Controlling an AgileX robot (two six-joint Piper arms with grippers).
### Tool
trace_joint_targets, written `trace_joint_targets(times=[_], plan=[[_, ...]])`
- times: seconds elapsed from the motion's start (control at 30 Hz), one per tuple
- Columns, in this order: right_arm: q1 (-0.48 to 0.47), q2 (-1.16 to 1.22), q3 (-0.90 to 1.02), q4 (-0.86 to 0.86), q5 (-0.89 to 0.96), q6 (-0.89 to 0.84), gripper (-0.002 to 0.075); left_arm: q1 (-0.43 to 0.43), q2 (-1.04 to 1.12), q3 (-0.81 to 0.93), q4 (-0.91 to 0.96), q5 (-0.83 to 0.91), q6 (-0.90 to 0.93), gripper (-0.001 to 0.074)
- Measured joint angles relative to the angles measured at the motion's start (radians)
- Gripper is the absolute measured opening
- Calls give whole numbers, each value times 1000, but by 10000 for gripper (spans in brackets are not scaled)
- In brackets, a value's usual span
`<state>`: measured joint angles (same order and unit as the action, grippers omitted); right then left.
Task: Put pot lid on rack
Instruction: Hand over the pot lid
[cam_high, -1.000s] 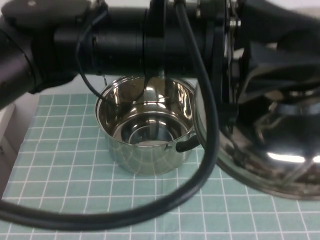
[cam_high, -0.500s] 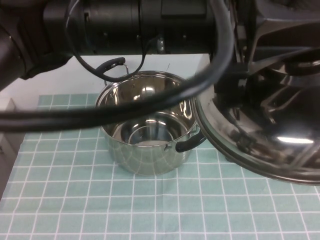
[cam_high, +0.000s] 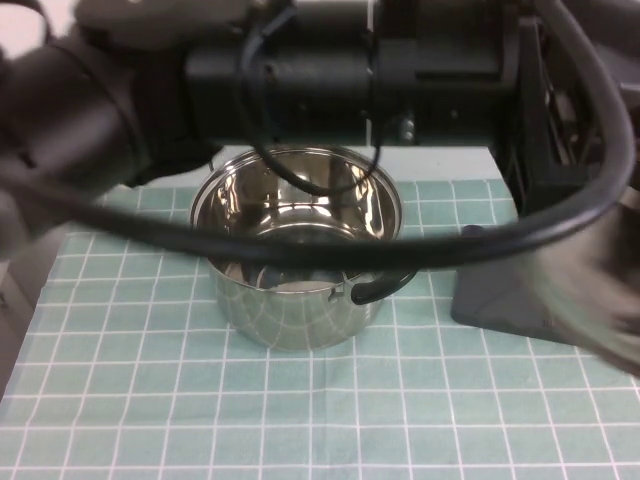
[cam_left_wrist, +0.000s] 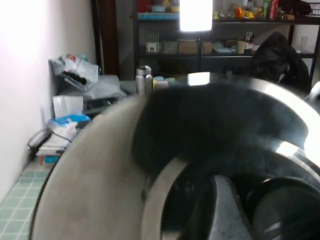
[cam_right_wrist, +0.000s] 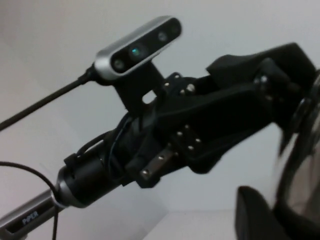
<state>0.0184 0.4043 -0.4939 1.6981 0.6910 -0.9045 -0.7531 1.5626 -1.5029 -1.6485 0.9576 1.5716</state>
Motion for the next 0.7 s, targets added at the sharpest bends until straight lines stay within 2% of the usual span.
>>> trace_joint_targets(times=[0.07,0.1,0.33,0.4,0.53,0.6,0.7], plan=[[0,0,-2,3,0,-38,97,-4,23,0,0,0,-9,328],[0,0,-2,3,-2,-53,82,-6,36,0,-5,3,-16,328],[0,0,-2,-7,-44,-165,82,-8,76,-3,-37,9,-91,330],[0,1,-2,-9,-64,-195,82,-8,85,-3,-37,14,-137,383],[0,3,-2,-11,-82,-251,81,-10,87,-3,-37,34,-200,578],[0,4,-2,-11,-86,-279,81,-10,87,-3,-37,40,-207,618],[0,4,-2,-11,-88,-308,81,-3,87,-3,-37,52,-214,641]])
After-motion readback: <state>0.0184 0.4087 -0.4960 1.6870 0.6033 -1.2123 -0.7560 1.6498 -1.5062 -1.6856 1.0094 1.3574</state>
